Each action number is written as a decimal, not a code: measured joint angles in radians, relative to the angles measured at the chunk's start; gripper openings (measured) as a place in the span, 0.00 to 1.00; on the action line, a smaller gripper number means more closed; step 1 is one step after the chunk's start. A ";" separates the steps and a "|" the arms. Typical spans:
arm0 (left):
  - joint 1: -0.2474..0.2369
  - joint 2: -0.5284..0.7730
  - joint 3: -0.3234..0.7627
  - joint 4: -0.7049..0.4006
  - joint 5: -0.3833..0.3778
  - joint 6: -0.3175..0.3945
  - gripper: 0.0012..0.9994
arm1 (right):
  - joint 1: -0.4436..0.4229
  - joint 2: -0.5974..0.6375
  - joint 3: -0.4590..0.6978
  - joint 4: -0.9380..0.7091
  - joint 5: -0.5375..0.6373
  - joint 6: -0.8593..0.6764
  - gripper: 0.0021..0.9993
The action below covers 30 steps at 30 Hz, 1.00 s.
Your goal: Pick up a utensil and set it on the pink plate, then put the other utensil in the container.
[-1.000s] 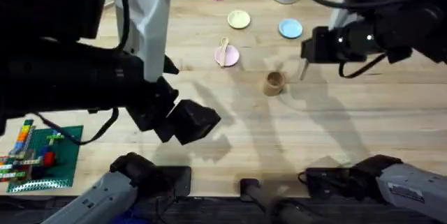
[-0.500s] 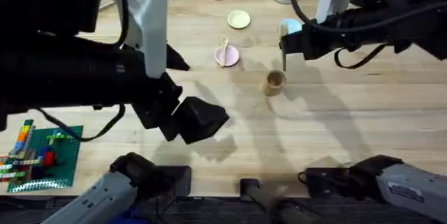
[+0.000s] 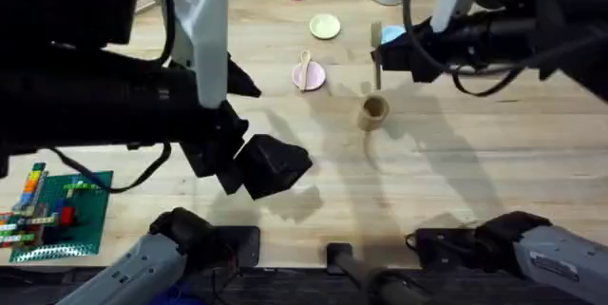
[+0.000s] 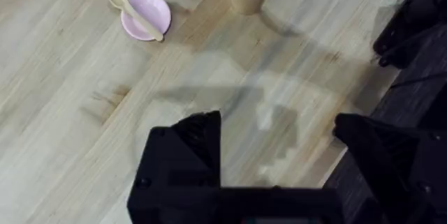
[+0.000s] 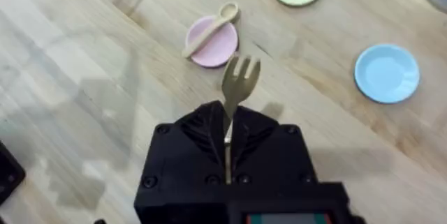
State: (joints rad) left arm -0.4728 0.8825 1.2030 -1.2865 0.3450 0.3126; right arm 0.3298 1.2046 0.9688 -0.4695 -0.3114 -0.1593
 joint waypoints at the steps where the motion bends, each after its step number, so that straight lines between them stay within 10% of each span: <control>1: 0.000 0.000 0.000 0.000 0.000 0.003 0.99 | 0.000 -0.020 -0.021 0.024 -0.001 0.000 0.03; 9: 0.000 0.000 0.000 0.000 0.000 0.021 0.99 | -0.052 -0.085 -0.090 0.103 -0.087 -0.080 0.03; 21: 0.000 0.000 0.000 -0.011 0.000 0.059 0.99 | -0.433 -0.085 -0.192 0.095 -0.782 -0.332 0.03; 30: 0.000 0.000 0.000 -0.011 0.000 0.074 0.99 | -0.457 -0.085 -0.260 0.094 -1.014 -0.616 0.03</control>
State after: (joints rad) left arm -0.4728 0.8829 1.2030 -1.2976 0.3450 0.3871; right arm -0.1275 1.1194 0.7090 -0.3755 -1.3256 -0.7754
